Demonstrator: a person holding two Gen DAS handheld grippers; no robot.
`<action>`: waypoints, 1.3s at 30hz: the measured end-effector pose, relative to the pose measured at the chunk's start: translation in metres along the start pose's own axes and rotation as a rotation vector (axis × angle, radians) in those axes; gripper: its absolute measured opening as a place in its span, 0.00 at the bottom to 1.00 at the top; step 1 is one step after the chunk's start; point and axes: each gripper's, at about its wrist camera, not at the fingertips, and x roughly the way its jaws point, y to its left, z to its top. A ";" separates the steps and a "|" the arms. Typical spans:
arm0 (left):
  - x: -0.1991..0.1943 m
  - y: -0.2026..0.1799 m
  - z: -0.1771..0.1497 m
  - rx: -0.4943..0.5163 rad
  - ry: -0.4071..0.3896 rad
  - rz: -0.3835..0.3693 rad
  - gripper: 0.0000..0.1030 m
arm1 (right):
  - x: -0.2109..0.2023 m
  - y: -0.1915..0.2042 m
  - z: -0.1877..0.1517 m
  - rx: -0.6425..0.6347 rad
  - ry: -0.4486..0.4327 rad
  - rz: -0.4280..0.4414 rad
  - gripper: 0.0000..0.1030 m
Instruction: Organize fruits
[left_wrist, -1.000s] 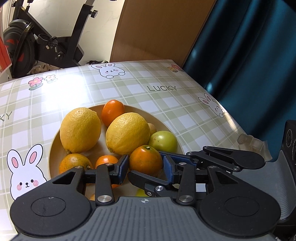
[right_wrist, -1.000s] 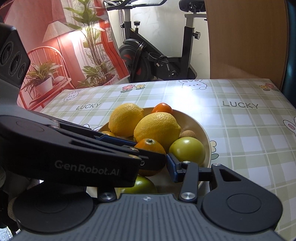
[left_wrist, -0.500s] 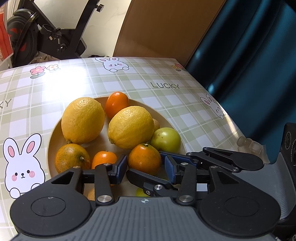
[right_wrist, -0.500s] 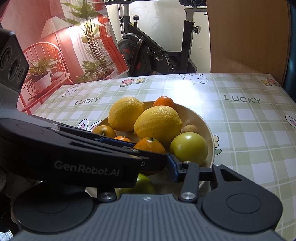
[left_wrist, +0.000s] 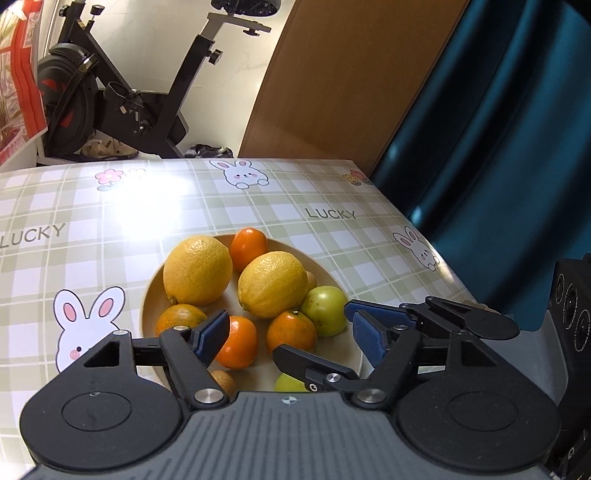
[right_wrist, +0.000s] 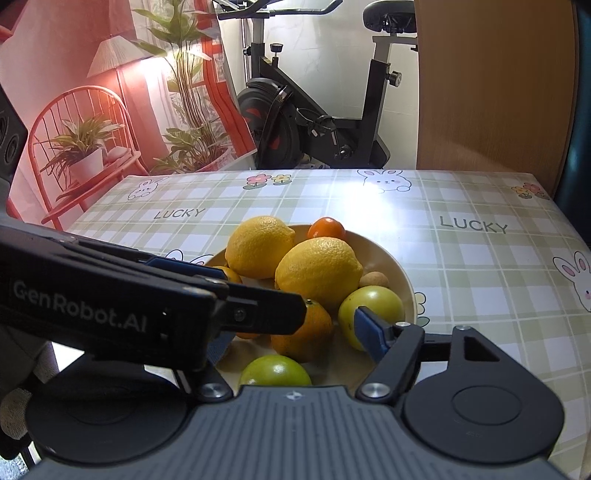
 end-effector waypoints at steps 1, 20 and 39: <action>-0.007 -0.001 0.001 0.000 -0.016 0.009 0.75 | -0.003 0.001 0.001 -0.002 -0.008 -0.002 0.75; -0.169 -0.042 0.000 0.022 -0.335 0.343 0.92 | -0.106 0.051 0.039 -0.026 -0.223 0.016 0.99; -0.244 -0.068 -0.020 0.018 -0.465 0.539 0.95 | -0.172 0.097 0.036 -0.074 -0.321 0.023 1.00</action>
